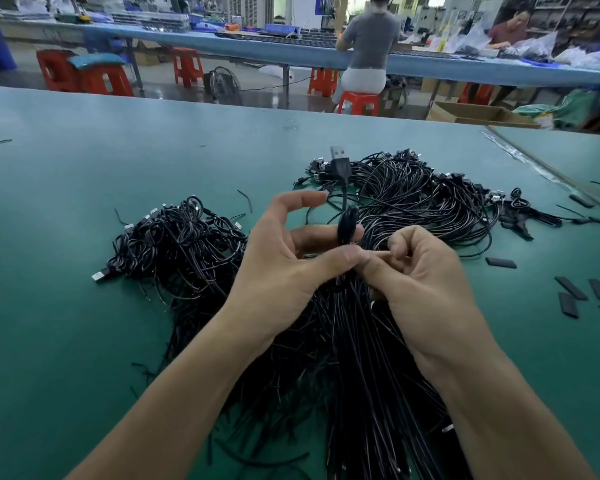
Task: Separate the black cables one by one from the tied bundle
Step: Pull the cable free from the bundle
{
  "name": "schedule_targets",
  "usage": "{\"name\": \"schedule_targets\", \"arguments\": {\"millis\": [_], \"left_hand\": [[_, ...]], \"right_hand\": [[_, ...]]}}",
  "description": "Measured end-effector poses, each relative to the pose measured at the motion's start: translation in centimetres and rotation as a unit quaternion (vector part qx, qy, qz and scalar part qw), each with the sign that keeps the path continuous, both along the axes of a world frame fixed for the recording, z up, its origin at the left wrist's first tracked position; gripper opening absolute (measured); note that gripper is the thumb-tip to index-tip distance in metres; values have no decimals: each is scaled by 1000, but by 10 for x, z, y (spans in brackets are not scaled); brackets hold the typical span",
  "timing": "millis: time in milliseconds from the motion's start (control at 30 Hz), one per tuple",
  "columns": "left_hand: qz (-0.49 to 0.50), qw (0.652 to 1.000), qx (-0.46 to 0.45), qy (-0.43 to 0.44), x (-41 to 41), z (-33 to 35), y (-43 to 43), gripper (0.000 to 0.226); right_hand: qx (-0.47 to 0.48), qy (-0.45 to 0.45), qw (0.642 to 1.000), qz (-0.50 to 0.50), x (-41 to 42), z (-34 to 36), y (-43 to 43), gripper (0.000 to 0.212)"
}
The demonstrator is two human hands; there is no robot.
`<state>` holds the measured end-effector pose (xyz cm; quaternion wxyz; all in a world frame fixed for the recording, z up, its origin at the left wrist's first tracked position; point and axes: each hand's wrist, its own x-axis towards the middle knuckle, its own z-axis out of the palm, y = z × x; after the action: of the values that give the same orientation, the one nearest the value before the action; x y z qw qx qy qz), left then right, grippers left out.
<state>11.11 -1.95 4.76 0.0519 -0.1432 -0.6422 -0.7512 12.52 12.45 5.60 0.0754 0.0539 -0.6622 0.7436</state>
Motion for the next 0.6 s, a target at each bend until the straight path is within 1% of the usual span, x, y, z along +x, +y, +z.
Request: {"name": "schedule_targets", "arguments": {"millis": [67,167,267,367,467,533,600], "left_hand": [[6,999,-28,24,0,0,0,60],[40,987,-117,100,2,-2,1,50],[77,962,-195,173,5,-1,2,42],[102,923,-283,239,7,-6,5,29],[81,909,-343,221,9,-12,11,18],[71,914,-348,198,9,-14,12,20],[61,923,-334,181,9,-13,13,24]], "right_hand": [[-31,-35,999,-2,-3,-3,3,40],[-91,-93,991,-3,-6,-8,6,41],[-145,-126,981,-9,-9,-9,6,41],[-170,-122,977,-36,-11,-8,8,40],[-178,-105,977,-43,-10,-5,10,40],[-186,-96,977,-30,-10,-4,9,39],[-186,-84,979,-15,-8,-2,7,37]]}}
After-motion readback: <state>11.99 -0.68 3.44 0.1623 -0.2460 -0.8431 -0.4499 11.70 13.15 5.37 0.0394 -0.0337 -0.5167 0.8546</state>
